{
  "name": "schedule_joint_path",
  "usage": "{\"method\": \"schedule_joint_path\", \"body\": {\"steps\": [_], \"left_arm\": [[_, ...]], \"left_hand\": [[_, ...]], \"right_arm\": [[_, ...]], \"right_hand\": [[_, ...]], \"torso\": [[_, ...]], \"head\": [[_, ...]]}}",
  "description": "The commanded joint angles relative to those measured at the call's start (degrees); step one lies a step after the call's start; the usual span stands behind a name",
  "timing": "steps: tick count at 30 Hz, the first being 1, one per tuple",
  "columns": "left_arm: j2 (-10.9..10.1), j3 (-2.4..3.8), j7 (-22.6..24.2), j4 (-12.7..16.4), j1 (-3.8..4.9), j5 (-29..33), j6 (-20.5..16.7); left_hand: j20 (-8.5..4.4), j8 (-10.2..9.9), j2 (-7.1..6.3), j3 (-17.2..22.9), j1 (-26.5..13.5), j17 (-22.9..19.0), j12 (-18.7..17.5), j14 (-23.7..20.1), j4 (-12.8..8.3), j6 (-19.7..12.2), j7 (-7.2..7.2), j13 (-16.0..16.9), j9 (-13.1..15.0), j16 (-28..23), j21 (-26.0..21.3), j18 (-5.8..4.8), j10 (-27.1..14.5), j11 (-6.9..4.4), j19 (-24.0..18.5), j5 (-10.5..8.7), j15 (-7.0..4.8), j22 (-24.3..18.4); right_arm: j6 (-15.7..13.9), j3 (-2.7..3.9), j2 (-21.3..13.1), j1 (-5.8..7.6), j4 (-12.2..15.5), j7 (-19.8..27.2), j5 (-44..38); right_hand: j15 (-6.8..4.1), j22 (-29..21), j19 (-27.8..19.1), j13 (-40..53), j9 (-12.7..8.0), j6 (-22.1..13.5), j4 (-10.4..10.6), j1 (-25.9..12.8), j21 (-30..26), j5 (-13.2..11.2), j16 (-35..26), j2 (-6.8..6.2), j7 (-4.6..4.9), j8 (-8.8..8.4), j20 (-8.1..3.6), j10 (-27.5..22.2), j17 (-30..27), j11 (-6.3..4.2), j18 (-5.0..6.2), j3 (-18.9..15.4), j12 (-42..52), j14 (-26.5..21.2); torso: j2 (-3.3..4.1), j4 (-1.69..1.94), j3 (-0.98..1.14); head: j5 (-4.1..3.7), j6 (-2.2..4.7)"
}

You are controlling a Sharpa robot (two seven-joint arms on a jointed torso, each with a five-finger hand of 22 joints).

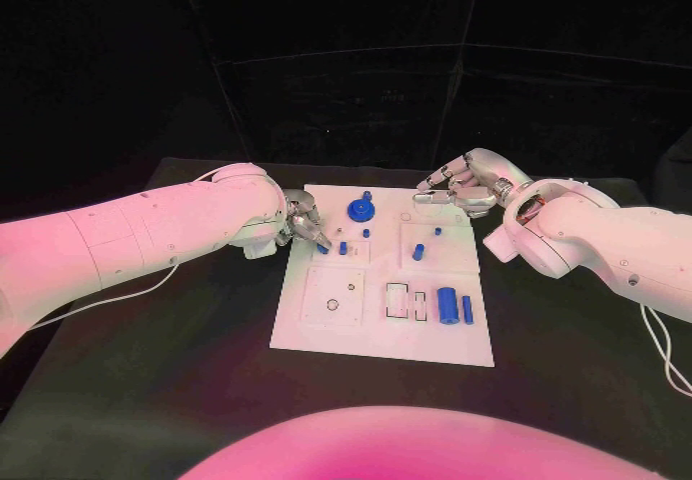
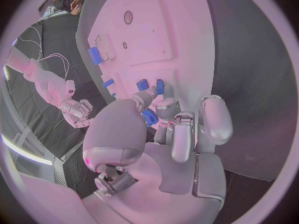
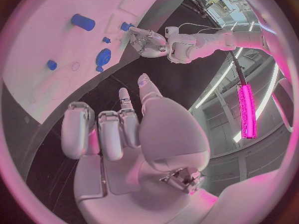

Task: Assemble the parts on the task board

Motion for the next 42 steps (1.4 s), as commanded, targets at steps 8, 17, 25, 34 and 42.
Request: {"method": "schedule_joint_path", "body": {"steps": [8, 17, 25, 34, 42], "left_arm": [[0.6, -0.18, -1.1, -0.3, -0.23, -0.2, 1.6], [1.1, -0.18, -1.7, -0.8, -0.22, -0.2, 1.8], [1.3, -0.18, -2.0, -1.4, -0.21, -0.2, 1.6], [1.2, -0.17, -2.1, -1.8, -0.21, -0.2, 0.6], [0.5, -0.14, -0.7, -1.4, -0.20, 0.8, -2.7]], "left_hand": [[-0.40, 1.6, -0.99, -0.5, -5.2, 15.1, 0.9, 6.0, 0.4, 1.0, -0.73, 0.7, 0.7, 0.2, 0.6, 0.40, 0.8, -0.41, 0.6, 0.32, -0.58, 0.5], [-0.65, 2.2, -1.61, -3.7, -7.2, 15.1, 1.3, 6.0, 2.0, 1.4, -1.04, 1.1, 1.1, 0.2, 0.8, 0.32, 1.0, -0.70, 0.9, 0.33, -0.86, 0.9], [-0.75, 2.4, -1.56, -4.9, -7.6, 15.1, 1.4, 6.0, 2.6, 1.4, -1.12, 1.2, 1.1, 0.2, 0.9, 0.30, 1.0, -0.78, 0.9, 0.33, -0.94, 1.0], [-0.79, 2.9, -2.24, -9.1, -10.0, 15.1, 1.6, 6.0, 4.9, 1.5, -1.01, 1.3, 1.3, 0.2, 0.7, 0.29, 1.0, -0.69, 0.9, 0.32, -0.91, 1.0], [-0.81, 3.0, -3.28, -13.6, -11.3, 15.1, 1.5, 6.0, 6.5, 1.3, -1.04, 1.1, 1.4, 0.2, 0.6, 0.33, 0.8, -0.71, 0.9, 0.31, -0.94, 0.9]], "right_arm": [[0.2, 0.03, 0.1, 0.10, 0.1, 0.3, -0.1], [0.1, 0.03, 0.0, 0.10, 0.2, 0.3, -0.1], [0.0, 0.03, 0.0, 0.11, 0.2, 0.3, -0.1], [-0.1, 0.03, -0.1, 0.11, 0.2, 0.3, -0.1], [-0.1, 0.03, -0.1, 0.11, 0.2, 0.3, -0.1]], "right_hand": [[-0.24, -0.1, -0.5, 6.9, 0.0, -0.2, -0.1, -0.2, -0.3, 0.3, -0.3, 0.22, 0.03, 0.36, 0.02, 0.0, 6.5, -0.11, -0.49, -0.5, -0.2, 4.1], [-0.24, -0.1, -0.5, 6.9, 0.0, -0.2, 0.0, -0.2, -0.4, 0.3, -0.4, 0.23, 0.03, 0.37, 0.01, 0.0, 6.5, -0.11, -0.48, -0.6, -0.2, 4.1], [-0.24, -0.1, -0.5, 6.9, 0.0, -0.2, 0.1, -0.3, -0.4, 0.3, -0.4, 0.25, 0.03, 0.39, 0.01, 0.0, 6.4, -0.11, -0.48, -0.7, -0.2, 4.1], [-0.24, -0.1, -0.5, 6.9, 0.0, -0.2, 0.3, -0.5, -0.4, 0.3, -0.4, 0.30, 0.03, 0.43, 0.01, -0.1, 6.4, -0.10, -0.48, -0.9, -0.3, 4.1], [-0.24, -0.1, -0.5, 6.9, 0.0, -0.2, 0.3, -0.6, -0.4, 0.3, -0.4, 0.33, 0.03, 0.43, 0.01, -0.1, 6.4, -0.10, -0.48, -1.0, -0.3, 4.1]], "torso": [[0.02, -0.08, 0.05], [-0.01, -0.03, 0.05], [-0.02, -0.01, 0.01], [-0.03, -0.01, 0.00], [-0.05, 0.02, -0.02]], "head": [[-0.06, -0.07], [-0.27, -0.14], [-0.35, -0.12], [-0.44, -0.09], [-0.59, 0.04]]}}
